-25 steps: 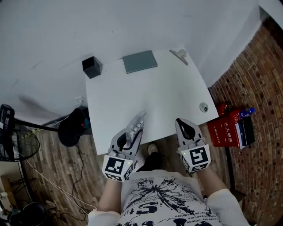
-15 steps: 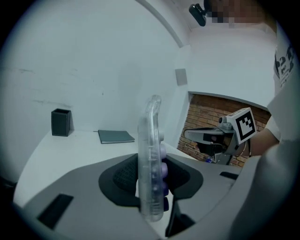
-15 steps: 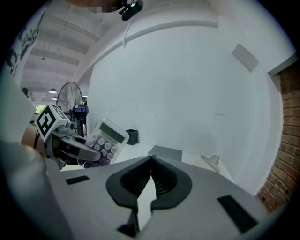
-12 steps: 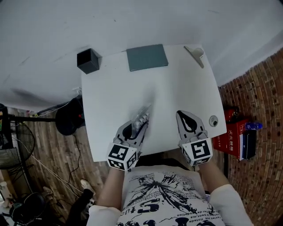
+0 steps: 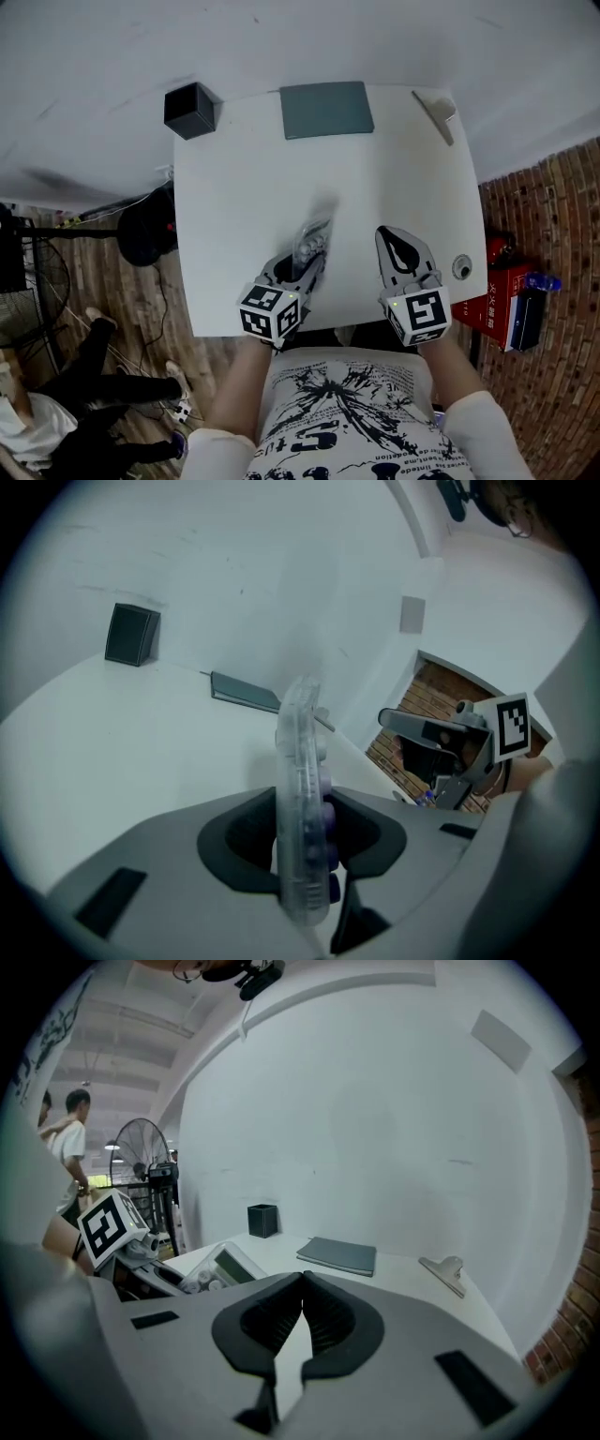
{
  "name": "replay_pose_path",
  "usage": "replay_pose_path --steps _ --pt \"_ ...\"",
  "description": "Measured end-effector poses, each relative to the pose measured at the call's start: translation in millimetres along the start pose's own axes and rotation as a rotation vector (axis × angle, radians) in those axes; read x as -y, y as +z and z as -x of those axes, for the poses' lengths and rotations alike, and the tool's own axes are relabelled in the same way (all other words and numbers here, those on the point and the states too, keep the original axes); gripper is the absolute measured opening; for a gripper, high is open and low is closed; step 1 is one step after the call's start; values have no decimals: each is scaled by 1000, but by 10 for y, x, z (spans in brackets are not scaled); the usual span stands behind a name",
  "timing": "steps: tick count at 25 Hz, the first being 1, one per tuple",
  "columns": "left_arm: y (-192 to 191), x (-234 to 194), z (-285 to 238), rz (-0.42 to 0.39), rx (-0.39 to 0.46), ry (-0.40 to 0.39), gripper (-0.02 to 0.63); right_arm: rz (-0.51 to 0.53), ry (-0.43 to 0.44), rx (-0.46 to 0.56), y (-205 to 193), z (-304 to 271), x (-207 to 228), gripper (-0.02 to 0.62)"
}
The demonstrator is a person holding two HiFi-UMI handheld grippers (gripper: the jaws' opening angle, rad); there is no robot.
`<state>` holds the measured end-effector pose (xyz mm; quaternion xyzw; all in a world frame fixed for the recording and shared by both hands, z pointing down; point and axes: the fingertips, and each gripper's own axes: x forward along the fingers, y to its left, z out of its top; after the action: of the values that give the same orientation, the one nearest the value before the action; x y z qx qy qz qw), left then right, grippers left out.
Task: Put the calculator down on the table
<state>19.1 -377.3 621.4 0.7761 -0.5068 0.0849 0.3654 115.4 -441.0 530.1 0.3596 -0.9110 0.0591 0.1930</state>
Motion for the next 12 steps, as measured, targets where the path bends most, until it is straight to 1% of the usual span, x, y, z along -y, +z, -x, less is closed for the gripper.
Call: replay_pose_path --steps 5,9,12 --pt "44 -113 -84 127 9 19 147 -1 30 -16 -20 -66 48 14" --pt "93 -255 -144 198 16 75 163 -1 47 -26 -28 -110 102 15" --pt "97 -323 -197 244 -1 95 170 -3 55 -38 -58 -139 147 15"
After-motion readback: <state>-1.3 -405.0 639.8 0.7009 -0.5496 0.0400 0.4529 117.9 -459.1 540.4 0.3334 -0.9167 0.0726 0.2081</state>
